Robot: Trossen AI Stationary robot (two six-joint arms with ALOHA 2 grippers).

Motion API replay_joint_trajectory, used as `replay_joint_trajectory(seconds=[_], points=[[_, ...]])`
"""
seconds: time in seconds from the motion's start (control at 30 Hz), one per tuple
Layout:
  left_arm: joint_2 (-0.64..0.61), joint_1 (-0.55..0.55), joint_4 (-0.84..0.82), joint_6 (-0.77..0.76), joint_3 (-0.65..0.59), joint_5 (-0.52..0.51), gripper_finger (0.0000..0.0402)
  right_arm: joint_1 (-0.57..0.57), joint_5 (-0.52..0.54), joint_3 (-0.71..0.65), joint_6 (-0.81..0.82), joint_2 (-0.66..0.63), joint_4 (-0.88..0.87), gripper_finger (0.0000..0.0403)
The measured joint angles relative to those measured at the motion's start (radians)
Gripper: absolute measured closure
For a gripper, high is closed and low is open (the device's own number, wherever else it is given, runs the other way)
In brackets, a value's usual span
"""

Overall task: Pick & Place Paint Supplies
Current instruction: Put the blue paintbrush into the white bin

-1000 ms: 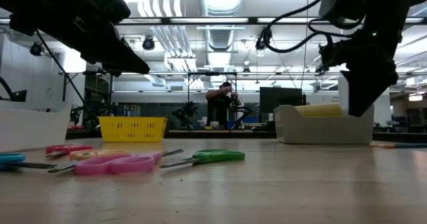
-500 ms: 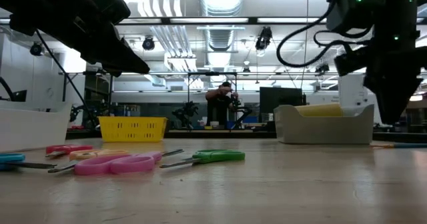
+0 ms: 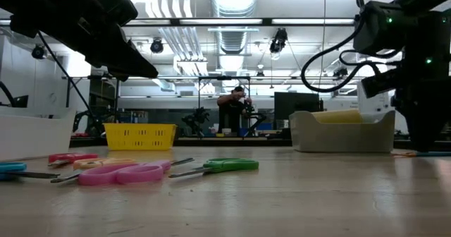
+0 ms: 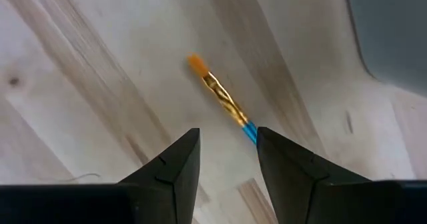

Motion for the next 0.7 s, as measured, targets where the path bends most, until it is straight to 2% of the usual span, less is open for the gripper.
replay_joint_trajectory(seconds=[0.23, 0.4, 0.7], points=[[0.0, 0.0, 0.0, 0.001, 0.0, 0.0, 0.0331, 0.0, 0.036, -0.06, 0.0, -0.002, 0.103, 0.0255], [0.0, 0.0, 0.0, 0.003, 0.0, 0.0, 0.0331, 0.0, 0.036, -0.062, 0.072, -0.002, 0.105, 0.0255], [0.0, 0.0, 0.0, 0.003, 0.0, 0.0, 0.0331, 0.0, 0.042, -0.063, 0.068, -0.001, 0.107, 0.0255]])
